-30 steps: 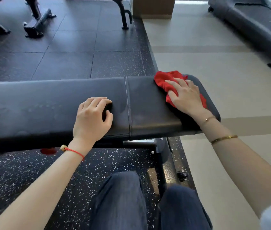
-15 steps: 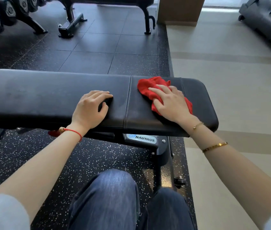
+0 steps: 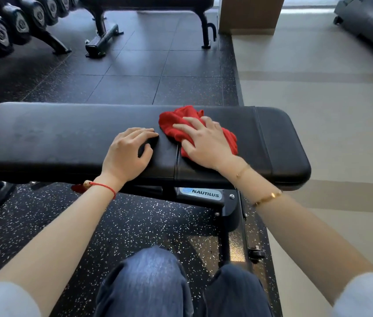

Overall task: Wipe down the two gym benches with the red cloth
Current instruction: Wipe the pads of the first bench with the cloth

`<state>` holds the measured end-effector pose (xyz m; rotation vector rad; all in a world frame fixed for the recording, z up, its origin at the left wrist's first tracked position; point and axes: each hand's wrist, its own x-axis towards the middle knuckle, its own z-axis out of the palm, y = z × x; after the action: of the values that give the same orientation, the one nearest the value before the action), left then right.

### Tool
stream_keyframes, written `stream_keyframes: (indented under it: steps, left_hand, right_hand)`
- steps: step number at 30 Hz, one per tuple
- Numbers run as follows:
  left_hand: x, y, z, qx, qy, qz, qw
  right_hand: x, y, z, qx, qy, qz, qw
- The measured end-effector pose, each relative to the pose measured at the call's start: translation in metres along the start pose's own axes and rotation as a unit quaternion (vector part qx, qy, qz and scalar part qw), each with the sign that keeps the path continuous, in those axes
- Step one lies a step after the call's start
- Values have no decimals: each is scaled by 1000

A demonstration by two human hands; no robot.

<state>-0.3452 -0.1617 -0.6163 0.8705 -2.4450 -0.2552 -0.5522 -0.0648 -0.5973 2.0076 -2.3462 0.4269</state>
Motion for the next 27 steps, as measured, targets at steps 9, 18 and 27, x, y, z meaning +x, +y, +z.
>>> stream_keyframes:
  steps: [9,18,27]
  left_hand:
    - [-1,11,1,6,-6,-22,1000]
    - [11,67,28,25,7,-97,995]
    - [5,73,38,51,17,-90,995]
  right_hand:
    - [-75,79,-29,-33,51,177,982]
    - [-100,43,-23,-46,46,132,989]
    - [-104,105,-37,-37,78,291,953]
